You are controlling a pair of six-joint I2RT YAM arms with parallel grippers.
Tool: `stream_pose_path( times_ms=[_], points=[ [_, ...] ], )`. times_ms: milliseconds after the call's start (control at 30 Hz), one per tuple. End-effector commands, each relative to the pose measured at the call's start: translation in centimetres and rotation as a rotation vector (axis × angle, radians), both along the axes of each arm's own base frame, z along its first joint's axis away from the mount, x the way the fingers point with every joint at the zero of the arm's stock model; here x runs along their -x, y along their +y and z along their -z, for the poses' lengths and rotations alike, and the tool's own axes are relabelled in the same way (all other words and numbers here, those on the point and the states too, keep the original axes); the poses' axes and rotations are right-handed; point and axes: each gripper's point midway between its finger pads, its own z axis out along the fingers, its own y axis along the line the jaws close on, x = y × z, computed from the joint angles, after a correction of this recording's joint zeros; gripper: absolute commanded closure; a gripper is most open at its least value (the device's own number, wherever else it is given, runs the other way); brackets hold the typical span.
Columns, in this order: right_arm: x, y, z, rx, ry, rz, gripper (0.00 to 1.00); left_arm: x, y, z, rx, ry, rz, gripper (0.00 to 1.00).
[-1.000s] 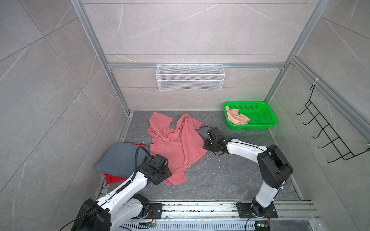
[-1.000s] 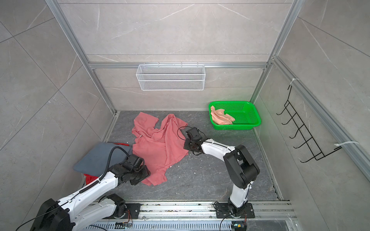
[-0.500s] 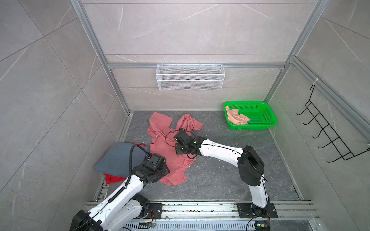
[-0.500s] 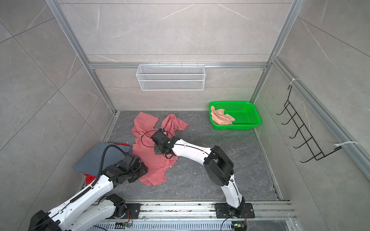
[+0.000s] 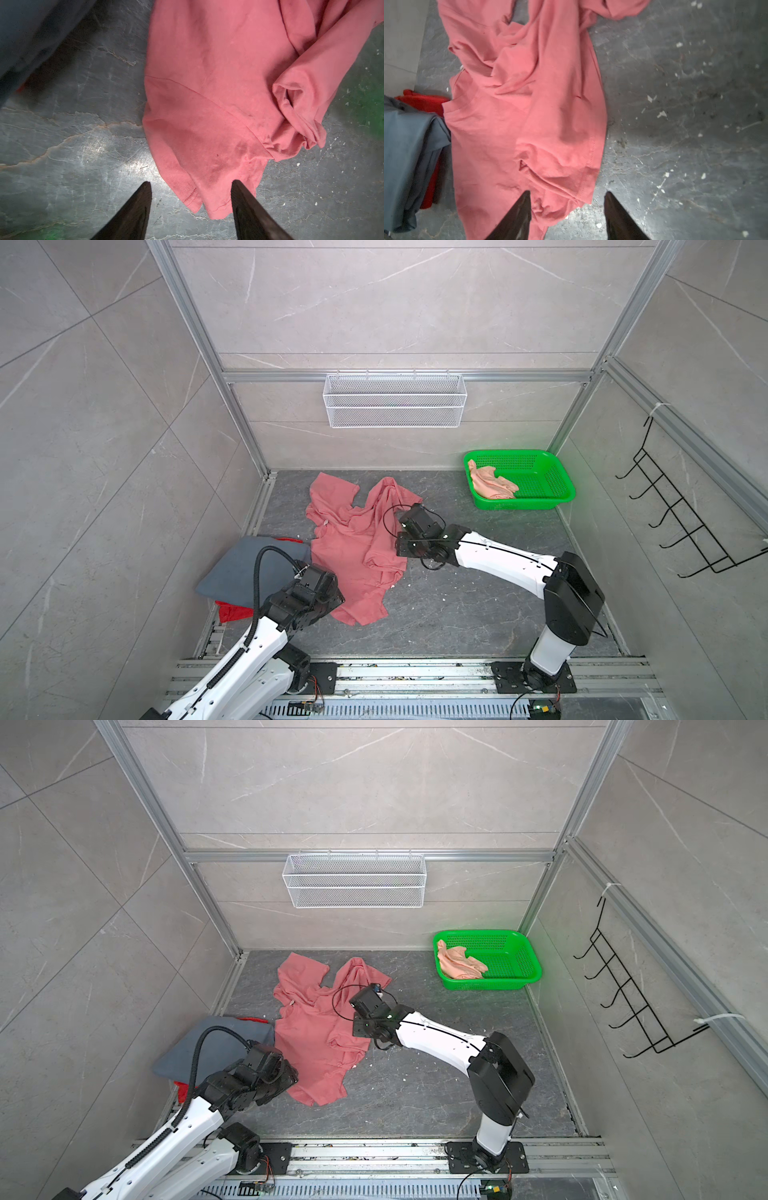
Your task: Fold and stack the t-shirts
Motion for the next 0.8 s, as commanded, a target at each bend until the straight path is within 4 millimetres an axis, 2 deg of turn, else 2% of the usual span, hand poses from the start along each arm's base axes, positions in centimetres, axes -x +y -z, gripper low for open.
stream_pose_path(
  times_ms=[0,100,467,767],
  points=[
    [1.9,-0.5,2.8,-0.109,0.100,0.096,0.43,-0.7,-0.5,-0.5,-0.001,-0.011,0.022,0.36],
    [2.2,-0.9,4.3,-0.143,0.126,0.137,0.43,-1.2,-0.9,-0.4,0.000,-0.005,0.042,0.36],
    [1.1,1.4,7.0,-0.297,0.168,0.212,0.41,-1.4,-1.4,-0.1,0.007,0.009,0.054,0.36],
    [1.9,-0.2,10.0,-0.278,0.252,0.357,0.42,-1.4,-1.2,-0.3,0.020,-0.015,0.029,0.36]
  ],
)
